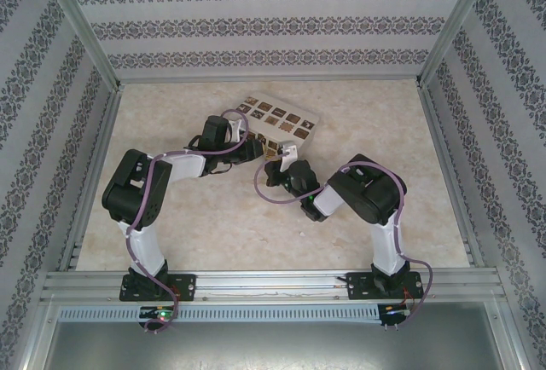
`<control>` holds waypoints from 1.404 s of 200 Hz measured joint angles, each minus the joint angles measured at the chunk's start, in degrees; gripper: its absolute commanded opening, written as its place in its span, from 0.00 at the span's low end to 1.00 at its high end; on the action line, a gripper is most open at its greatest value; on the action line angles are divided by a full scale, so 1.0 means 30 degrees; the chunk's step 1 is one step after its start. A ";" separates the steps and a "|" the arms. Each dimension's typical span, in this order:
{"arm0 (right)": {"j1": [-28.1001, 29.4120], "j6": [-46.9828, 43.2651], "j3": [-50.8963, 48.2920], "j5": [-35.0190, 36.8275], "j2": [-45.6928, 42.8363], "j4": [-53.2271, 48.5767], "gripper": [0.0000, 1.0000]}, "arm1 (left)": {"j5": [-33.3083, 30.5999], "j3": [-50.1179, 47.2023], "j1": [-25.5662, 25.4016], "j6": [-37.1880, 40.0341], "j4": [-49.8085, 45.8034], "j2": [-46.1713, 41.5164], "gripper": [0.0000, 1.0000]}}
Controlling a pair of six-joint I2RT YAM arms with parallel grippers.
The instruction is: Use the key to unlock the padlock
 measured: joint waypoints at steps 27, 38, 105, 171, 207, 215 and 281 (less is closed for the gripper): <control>-0.0299 0.0364 0.0036 -0.0546 0.0066 0.0168 0.00 | 0.0000 0.0153 0.0000 0.0000 0.0138 0.0189 0.28; -0.0386 0.0517 0.0073 -0.0750 0.0073 0.0204 0.00 | 0.0000 0.0189 0.0000 0.0000 0.0168 0.0226 0.28; -0.0831 0.0954 0.0721 -0.1734 0.0488 0.0291 0.00 | -0.0080 0.0262 0.0000 0.0000 0.0408 0.0437 0.28; -0.1209 0.1333 0.1443 -0.2455 0.0925 0.0240 0.00 | -0.0219 0.0299 0.0036 -0.0066 0.0605 0.0685 0.28; -0.1209 0.1537 0.1537 -0.2441 0.1173 0.0437 0.00 | -0.0364 0.0299 0.0036 -0.0284 0.0801 0.0721 0.32; -0.1202 0.1552 0.1537 -0.2441 0.1275 0.0583 0.00 | -0.0357 0.0299 0.0036 -0.0321 0.0801 0.0721 0.35; -0.1035 0.1705 0.1530 -0.2302 0.2208 0.1260 0.00 | -0.0189 -0.0423 0.0036 -0.0867 0.1064 0.0707 0.45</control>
